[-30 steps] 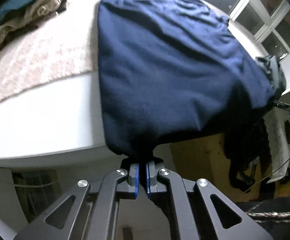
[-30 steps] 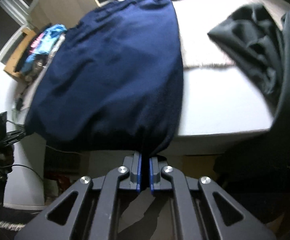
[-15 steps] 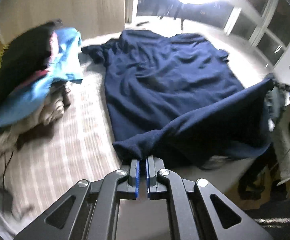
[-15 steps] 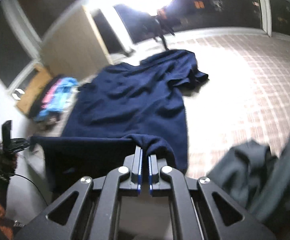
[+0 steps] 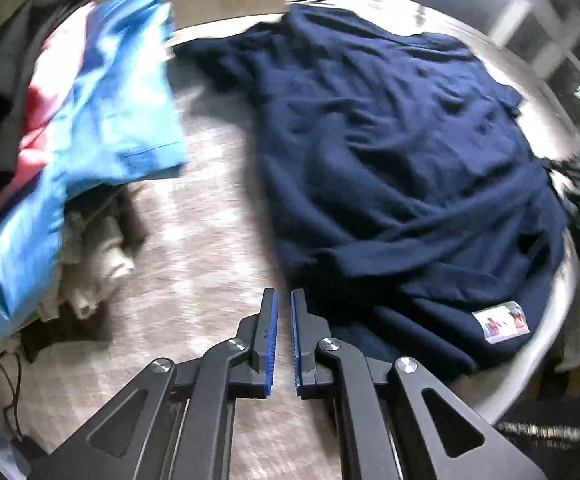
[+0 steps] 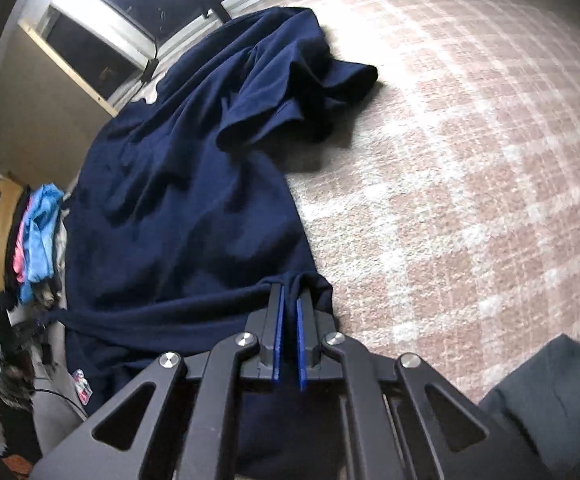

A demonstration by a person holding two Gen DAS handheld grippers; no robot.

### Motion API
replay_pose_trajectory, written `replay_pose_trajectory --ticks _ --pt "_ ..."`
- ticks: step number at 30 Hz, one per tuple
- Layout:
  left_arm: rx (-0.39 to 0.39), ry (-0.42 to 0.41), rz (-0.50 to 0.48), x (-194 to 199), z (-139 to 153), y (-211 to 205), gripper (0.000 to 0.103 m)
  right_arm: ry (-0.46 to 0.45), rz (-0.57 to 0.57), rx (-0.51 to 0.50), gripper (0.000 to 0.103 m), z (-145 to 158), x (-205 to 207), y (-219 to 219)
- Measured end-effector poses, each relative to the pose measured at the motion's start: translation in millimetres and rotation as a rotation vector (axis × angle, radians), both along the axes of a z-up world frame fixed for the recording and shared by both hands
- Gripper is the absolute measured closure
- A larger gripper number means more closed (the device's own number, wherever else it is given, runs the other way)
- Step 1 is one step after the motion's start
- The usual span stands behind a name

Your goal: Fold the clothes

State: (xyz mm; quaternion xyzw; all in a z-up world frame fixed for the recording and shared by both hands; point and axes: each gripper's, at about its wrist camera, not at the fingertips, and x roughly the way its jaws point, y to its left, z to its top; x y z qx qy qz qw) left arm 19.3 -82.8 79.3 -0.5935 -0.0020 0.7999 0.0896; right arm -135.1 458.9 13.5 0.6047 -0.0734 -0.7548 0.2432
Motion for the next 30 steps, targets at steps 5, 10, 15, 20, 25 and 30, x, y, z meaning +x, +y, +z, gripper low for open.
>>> replay_pose_trajectory --ticks 5,10,15,20,25,30 --pt "0.011 -0.02 -0.07 -2.5 -14.1 22.8 0.088 0.035 0.078 0.052 0.095 12.5 18.1 -9.9" --pt "0.041 -0.016 -0.017 -18.0 -19.2 23.8 0.102 0.1 0.1 0.12 0.09 21.1 25.7 -3.2" --pt "0.001 0.019 0.132 -42.0 -5.3 2.5 0.102 0.145 0.066 0.154 0.09 35.4 12.2 16.3" --pt "-0.044 -0.01 0.055 -47.3 -0.5 21.1 0.097 0.13 0.221 0.151 0.09 34.8 26.4 7.3" --pt "-0.071 -0.045 0.024 -48.9 -6.4 30.4 0.097 0.181 0.384 0.255 0.084 14.0 39.3 -20.4" --pt "-0.117 -0.041 0.066 -65.8 -10.6 24.7 0.097 0.19 0.262 0.258 0.084 15.3 -3.5 -25.3"
